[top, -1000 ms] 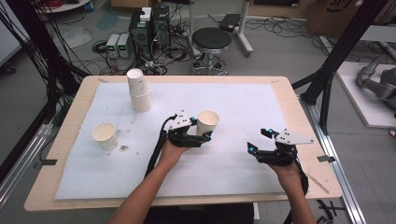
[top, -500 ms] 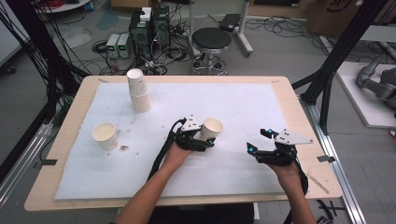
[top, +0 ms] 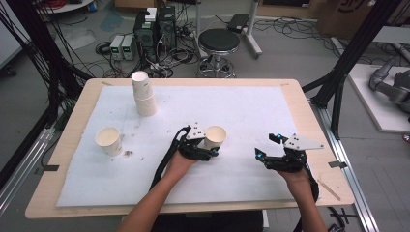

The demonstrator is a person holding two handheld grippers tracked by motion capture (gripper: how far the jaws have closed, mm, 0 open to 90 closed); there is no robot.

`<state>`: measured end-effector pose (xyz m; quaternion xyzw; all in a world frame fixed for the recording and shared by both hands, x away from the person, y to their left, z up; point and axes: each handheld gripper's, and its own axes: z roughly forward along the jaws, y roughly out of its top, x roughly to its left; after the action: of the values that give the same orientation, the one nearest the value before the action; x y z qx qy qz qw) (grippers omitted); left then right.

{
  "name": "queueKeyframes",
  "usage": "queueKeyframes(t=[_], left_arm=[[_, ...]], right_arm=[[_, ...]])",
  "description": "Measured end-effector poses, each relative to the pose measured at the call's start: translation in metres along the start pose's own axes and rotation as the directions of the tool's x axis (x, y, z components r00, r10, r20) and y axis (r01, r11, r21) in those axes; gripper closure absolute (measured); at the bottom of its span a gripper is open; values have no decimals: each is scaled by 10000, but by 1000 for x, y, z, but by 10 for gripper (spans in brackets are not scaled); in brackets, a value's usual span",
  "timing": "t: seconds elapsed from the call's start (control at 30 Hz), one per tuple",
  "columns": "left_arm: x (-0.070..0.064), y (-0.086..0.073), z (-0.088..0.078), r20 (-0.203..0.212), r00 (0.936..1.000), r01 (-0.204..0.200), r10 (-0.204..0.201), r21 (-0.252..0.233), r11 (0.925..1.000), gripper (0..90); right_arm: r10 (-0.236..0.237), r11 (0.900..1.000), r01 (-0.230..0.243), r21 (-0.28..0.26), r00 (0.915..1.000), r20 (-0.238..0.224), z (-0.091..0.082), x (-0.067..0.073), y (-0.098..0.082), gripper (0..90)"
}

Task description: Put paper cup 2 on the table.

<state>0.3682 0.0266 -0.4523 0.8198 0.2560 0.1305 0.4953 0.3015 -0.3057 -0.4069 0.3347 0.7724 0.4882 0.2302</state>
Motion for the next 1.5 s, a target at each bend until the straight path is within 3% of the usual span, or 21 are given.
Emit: queueKeyframes(t=[0.2, 0.23, 0.4, 0.5, 0.53, 0.57, 0.73, 0.83, 0.87, 0.9, 0.97, 1.07, 1.27, 1.5], left_arm=[[1, -1, -4, 34, 9997, 224, -225, 24, 9997, 247], [2, -4, -8, 79, 9995, 318, -316, -208, 9993, 247], [4, -10, -24, 121, 9988, 484, -479, -492, 9976, 230], [6, -17, -48, 96, 9988, 491, -485, -864, 9950, 219], [6, -17, -48, 96, 9988, 491, -485, -864, 9950, 219], [8, -21, -61, -70, 9988, 480, -491, -1171, 9920, 219], [14, -31, -96, -551, 9961, 569, -690, -1970, 9788, 212], [19, -40, -115, -864, 9908, 810, -1043, -2392, 9676, 163], [19, -40, -115, -864, 9908, 810, -1043, -2392, 9676, 163], [23, -46, -126, -903, 9882, 956, -1238, -2679, 9587, 162], [25, -51, -135, -979, 9860, 1023, -1347, -2822, 9539, 163], [27, -57, -144, -1064, 9841, 1041, -1421, -3027, 9474, 163], [26, -61, -153, -1280, 9825, 899, -1352, -3100, 9465, 163], [25, -66, -164, -1384, 9789, 947, -1502, -3438, 9343, 165]], right_arm=[[7, 10000, -7, 2, 10000, -16, 0, 0, 0, 215], [22, 10000, -22, 2, 10000, -22, 0, 0, 0, 215], [42, 10000, -42, 38, 10000, -28, 0, 0, -1, 215], [50, 10000, -49, 42, 10000, -65, 0, 0, -1, 215], [43, 10000, -42, 50, 10000, -60, 0, 0, -1, 215], [23, 10000, -22, 26, 10000, -76, 1, 0, -1, 215], [-11, 10000, 11, 13, 9999, -172, 2, 3, 0, 215], [3, 10000, -3, -20, 9998, -213, 2, 4, 0, 214], [-13, 10000, 12, -33, 9998, -208, 2, 4, 0, 215], [-26, 10000, 25, -35, 9998, -193, 2, 4, -1, 214], [22, 10000, -22, -15, 9998, -208, 1, 5, -1, 214], [-29, 10000, 29, 27, 9998, -210, 0, 6, -1, 214], [-72, 10000, 72, -27, 9999, -117, -5, 13, -1, 214], [-105, 9999, 105, 113, 9999, 51, -10, 21, -6, 214]])
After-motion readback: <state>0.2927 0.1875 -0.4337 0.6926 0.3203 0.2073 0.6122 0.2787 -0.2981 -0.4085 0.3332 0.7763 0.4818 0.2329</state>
